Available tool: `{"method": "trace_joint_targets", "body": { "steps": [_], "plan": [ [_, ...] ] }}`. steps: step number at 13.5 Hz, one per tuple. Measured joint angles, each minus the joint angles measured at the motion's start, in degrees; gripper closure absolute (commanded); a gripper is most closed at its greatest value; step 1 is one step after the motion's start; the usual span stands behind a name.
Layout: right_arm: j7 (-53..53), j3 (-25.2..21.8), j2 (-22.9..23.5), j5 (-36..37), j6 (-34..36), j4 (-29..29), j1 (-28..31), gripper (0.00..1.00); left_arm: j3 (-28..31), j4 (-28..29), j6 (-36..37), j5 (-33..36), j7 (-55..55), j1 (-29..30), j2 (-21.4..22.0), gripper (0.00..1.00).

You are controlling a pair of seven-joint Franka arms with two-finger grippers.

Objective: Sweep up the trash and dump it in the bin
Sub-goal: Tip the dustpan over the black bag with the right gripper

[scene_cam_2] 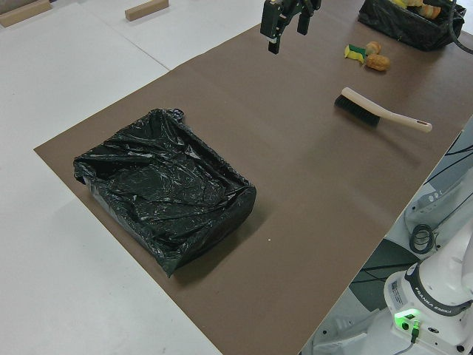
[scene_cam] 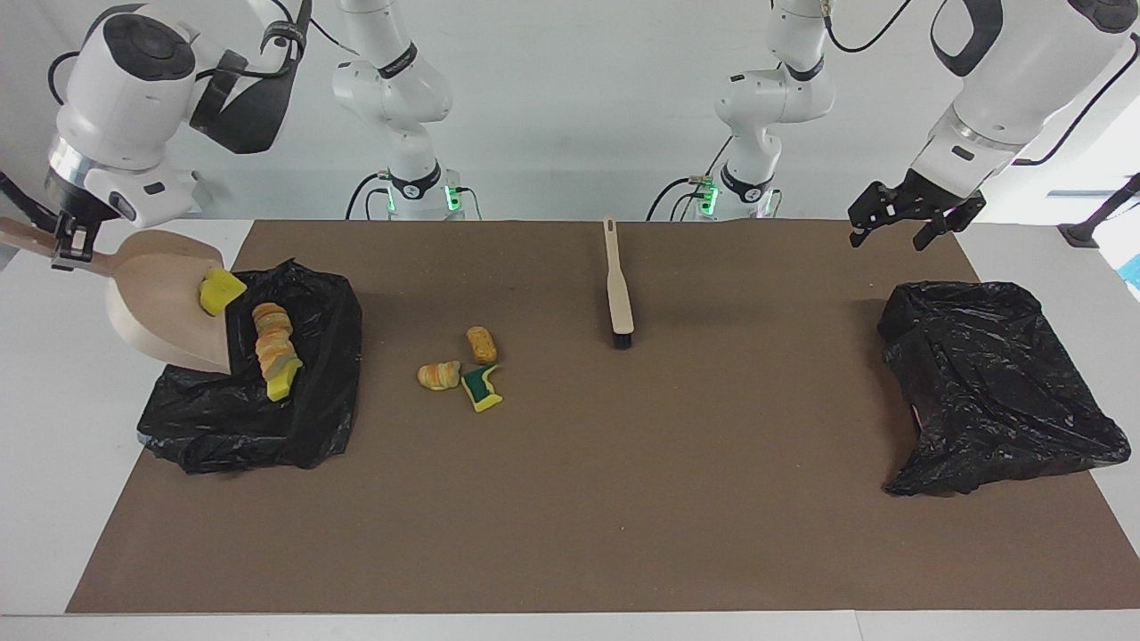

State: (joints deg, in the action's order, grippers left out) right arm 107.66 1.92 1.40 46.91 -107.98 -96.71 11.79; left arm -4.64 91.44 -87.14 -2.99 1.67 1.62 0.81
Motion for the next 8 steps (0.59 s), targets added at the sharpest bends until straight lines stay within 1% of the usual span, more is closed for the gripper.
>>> {"method": "trace_joint_targets", "body": {
  "steps": [4,8],
  "plan": [
    [-5.27,0.09,-0.12,6.06,3.26,0.00,-3.34,1.00,-0.06,-0.02,0.00,0.00,0.11,0.17,0.13,0.00],
    [-6.02,0.12,-0.43,6.43,3.49,0.30,-3.81,1.00,-1.31,-0.03,0.00,0.31,0.72,0.15,0.94,0.00]
  ]
}}
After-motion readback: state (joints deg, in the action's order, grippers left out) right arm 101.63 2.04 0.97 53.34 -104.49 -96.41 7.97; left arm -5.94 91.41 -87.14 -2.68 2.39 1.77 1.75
